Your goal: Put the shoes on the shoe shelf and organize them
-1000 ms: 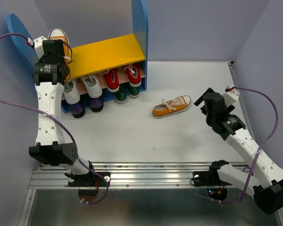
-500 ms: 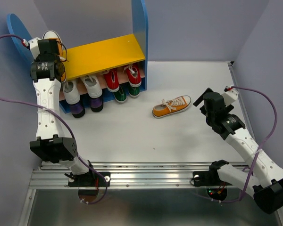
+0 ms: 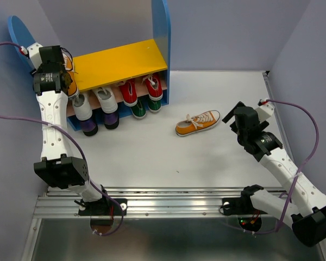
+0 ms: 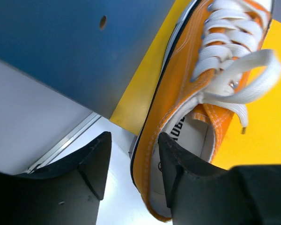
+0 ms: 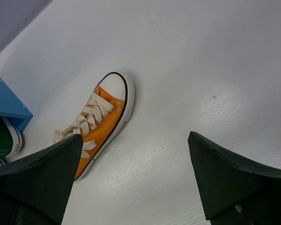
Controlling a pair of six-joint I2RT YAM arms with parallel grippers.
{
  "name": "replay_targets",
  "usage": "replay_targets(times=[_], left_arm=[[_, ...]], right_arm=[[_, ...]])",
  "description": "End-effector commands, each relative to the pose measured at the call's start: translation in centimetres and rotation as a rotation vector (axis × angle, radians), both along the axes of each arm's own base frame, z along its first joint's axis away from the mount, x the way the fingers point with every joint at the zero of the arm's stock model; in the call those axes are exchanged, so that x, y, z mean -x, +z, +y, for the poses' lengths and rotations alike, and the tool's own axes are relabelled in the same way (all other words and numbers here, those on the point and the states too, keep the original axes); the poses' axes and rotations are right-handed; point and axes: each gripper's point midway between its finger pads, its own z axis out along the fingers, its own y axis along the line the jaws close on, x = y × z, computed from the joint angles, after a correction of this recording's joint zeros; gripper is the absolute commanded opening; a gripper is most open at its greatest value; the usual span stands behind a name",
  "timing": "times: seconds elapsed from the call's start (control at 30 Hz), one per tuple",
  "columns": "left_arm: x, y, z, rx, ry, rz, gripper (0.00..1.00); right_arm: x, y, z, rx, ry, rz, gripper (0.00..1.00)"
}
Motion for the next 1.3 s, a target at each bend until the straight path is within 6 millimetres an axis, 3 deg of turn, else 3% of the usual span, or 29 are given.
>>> replay_targets(times=[0.0, 0.13, 0.5, 0.6, 0.63, 0.67, 0.7, 0.73, 0.87, 0.9, 1.03, 1.27], left_arm=[[-0.2, 3.7, -0.1, -0.010, -0.012, -0.126, 0.57], [-0.3, 5.6, -1.1, 0.004, -0.070, -0.176, 0.58], [0.1, 14.1, -5.7, -0.060, -0.323, -0.362, 0.57], [0.1, 15.7, -9.5, -0.099, -0.424, -0.385, 0.57], [0.0, 16.0, -11.5, -0.107, -0.483, -0.389, 0.57], [0.0, 15.9, -15.2, -0.108, -0.594, -0.388, 0.57], [-0.1, 16.0, -17.2, -0.120, -0.655, -0.391, 0.57], [0.0, 14.9, -20.7, -0.131, -0.760, -0.362, 0.57], [-0.2, 9.8, -26.4, -0.127, -0.917, -0.242, 0.57], [0.4, 8.6, -28.7, -0.118, -0.981, -0.218, 0.57], [1.5, 1.9, -34.8, -0.057, -1.150, -0.079, 0.57], [5.1, -5.9, -43.6, -0.019, -1.401, 0.112, 0.58]], right_arm=[[-0.1, 1.2, -0.1, -0.019, -0.010, -0.037, 1.00], [-0.1, 1.1, -0.1, -0.018, -0.007, -0.033, 1.00], [-1.1, -0.5, 2.1, -0.032, 0.092, 0.038, 1.00], [-1.3, -0.6, 2.4, -0.038, 0.103, 0.044, 1.00], [-1.3, -0.7, 2.5, -0.038, 0.103, 0.046, 1.00], [-1.3, -0.7, 2.5, -0.041, 0.101, 0.046, 1.00], [-1.3, -0.7, 2.4, -0.045, 0.096, 0.044, 1.00], [-1.2, -0.8, 2.4, -0.048, 0.095, 0.043, 1.00], [-1.1, -0.8, 2.5, -0.062, 0.094, 0.039, 1.00], [-1.0, -0.7, 2.4, -0.063, 0.091, 0.036, 1.00], [-0.6, -0.1, 1.9, -0.063, 0.072, 0.008, 1.00], [-0.4, 0.7, 1.3, -0.066, 0.045, -0.027, 1.00]])
